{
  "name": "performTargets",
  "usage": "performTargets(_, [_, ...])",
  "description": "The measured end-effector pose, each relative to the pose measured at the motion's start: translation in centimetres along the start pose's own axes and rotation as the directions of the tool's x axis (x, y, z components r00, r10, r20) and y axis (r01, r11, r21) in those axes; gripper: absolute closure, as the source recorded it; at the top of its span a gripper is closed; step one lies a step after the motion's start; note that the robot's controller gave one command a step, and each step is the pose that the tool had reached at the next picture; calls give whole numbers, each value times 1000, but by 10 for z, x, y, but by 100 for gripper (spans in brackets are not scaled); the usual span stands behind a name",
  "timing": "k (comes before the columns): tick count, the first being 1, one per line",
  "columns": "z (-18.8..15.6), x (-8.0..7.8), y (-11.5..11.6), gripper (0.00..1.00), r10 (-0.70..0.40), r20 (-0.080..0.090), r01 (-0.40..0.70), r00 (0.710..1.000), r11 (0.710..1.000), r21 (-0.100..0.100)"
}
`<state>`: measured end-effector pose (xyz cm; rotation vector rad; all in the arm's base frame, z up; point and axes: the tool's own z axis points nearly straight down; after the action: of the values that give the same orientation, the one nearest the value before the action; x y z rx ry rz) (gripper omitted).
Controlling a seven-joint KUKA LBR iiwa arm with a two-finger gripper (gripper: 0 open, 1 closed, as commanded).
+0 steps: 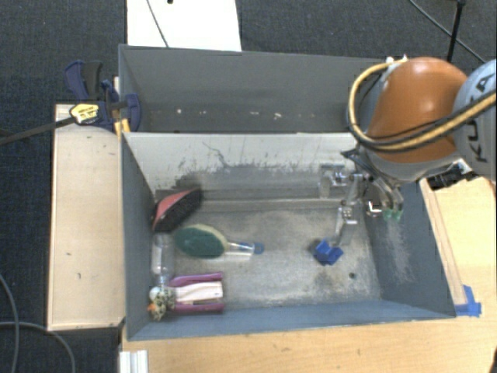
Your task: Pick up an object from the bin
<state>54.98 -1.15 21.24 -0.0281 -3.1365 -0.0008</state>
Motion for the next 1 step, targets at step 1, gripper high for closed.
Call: performTargets(1, [128, 15, -72, 0, -249, 1, 249, 969, 969, 1])
